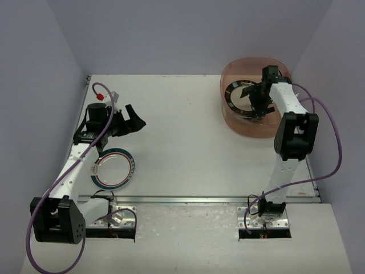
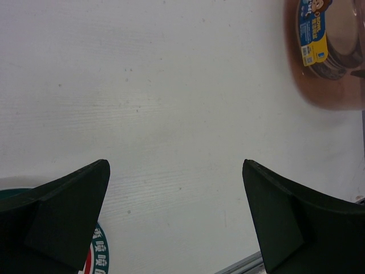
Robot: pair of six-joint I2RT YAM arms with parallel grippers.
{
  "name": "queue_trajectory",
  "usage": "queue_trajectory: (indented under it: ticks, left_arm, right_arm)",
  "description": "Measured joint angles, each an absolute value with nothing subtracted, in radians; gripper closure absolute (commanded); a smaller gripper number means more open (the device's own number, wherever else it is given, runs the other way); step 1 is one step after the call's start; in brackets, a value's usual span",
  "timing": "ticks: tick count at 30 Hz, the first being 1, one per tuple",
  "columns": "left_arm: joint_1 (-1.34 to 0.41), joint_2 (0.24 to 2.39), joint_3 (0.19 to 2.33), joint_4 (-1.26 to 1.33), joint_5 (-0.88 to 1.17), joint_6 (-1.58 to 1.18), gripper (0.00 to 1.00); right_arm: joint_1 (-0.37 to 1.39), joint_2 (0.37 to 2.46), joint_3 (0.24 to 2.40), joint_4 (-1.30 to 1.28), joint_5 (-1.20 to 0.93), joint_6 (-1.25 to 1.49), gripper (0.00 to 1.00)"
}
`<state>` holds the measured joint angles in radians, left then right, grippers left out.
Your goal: Place the plates into the plastic bin on the countertop
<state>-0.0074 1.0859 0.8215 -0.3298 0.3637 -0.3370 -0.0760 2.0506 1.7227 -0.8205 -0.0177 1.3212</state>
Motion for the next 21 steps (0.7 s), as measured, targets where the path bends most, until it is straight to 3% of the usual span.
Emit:
queue_trajectory:
  ticks: [6, 12, 16, 21]
  left_arm:
    - [-0.007, 1.085, 0.822, -0.326, 0.358, -0.338, 0.00]
    - [-0.007, 1.070, 0.825, -0.343, 0.295, -0.342, 0.00]
    - [-0.008, 1.049, 0.877, -0.417, 0.150, -0.377, 0.00]
    - [-0.008, 1.027, 1.054, -0.546, -0.063, -0.440, 0.00]
  right_arm:
    - [-0.070, 1.977, 1.664, -0.769, -0.041, 1.290, 0.01]
    - [-0.014, 1.721, 1.500, -0.611, -0.029, 1.221, 0.01]
    - [0.082, 1.554, 1.438, -0.437, -0.040, 1.122, 0.01]
    - [0.320, 1.343, 1.183, -0.099, -0.101, 0.941, 0.01]
